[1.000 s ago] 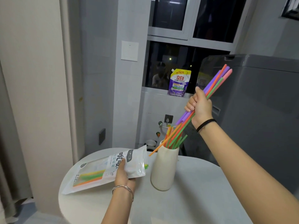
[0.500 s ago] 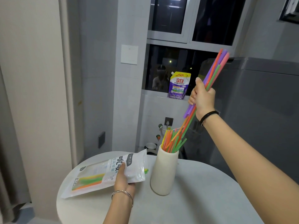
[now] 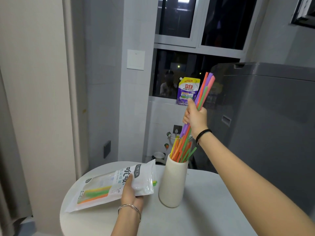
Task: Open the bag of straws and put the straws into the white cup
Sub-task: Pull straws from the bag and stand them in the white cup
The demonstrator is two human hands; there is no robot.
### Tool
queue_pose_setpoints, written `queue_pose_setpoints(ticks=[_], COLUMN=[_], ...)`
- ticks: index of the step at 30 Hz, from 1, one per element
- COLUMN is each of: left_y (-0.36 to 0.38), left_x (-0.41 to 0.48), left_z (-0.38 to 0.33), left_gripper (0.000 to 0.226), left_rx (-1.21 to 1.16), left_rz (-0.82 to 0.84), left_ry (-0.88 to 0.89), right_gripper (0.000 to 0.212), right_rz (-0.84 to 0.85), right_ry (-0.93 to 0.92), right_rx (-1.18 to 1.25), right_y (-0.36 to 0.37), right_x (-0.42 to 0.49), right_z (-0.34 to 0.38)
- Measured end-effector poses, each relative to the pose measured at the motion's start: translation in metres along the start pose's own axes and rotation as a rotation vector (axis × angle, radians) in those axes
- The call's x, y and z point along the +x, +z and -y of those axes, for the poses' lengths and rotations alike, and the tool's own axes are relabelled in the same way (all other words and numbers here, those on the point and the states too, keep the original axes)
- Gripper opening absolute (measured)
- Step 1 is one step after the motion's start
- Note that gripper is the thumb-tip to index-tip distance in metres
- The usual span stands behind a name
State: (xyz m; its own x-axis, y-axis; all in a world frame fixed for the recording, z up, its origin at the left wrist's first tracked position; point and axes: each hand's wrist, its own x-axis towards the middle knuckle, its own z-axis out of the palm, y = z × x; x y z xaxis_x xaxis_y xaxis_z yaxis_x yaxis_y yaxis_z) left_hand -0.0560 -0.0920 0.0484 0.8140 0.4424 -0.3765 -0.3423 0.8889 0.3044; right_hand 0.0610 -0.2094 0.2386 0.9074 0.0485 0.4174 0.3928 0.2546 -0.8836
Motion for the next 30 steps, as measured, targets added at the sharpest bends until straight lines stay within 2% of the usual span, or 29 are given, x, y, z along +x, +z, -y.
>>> queue_pose_setpoints(ticks=[8, 13, 17, 20, 22, 27, 30], left_y=[0.004, 0.005, 0.004, 0.004, 0.004, 0.003, 0.002], left_x=[-0.006, -0.008, -0.008, -0.008, -0.007, -0.006, -0.004], left_z=[-0.001, 0.000, 0.001, 0.000, 0.000, 0.000, 0.000], left_gripper=[0.041, 0.044, 0.039, 0.016, 0.012, 0.014, 0.011], left_rx=[-0.018, -0.020, -0.014, 0.001, -0.005, -0.009, -0.010], left_rz=[-0.001, 0.033, 0.037, 0.047, 0.039, 0.030, 0.031], left_ry=[-0.014, -0.032, -0.045, -0.043, -0.049, -0.042, -0.051], right_gripper=[0.045, 0.036, 0.030, 0.022, 0.018, 0.026, 0.035], right_rz=[0.119, 0.200, 0.207, 0.246, 0.260, 0.202, 0.236], right_ry=[0.097, 0.180, 0.120, 0.092, 0.070, -0.110, -0.261], right_rx=[-0.195, -0.220, -0.278, -0.299, -0.323, -0.499, -0.623], right_y=[-0.008, -0.014, -0.019, -0.023, -0.025, -0.031, -0.037], right_x=[-0.006, -0.011, -0.013, -0.013, -0.013, -0.011, -0.012], right_z=[-0.038, -0.048, -0.053, -0.053, -0.054, -0.051, -0.051])
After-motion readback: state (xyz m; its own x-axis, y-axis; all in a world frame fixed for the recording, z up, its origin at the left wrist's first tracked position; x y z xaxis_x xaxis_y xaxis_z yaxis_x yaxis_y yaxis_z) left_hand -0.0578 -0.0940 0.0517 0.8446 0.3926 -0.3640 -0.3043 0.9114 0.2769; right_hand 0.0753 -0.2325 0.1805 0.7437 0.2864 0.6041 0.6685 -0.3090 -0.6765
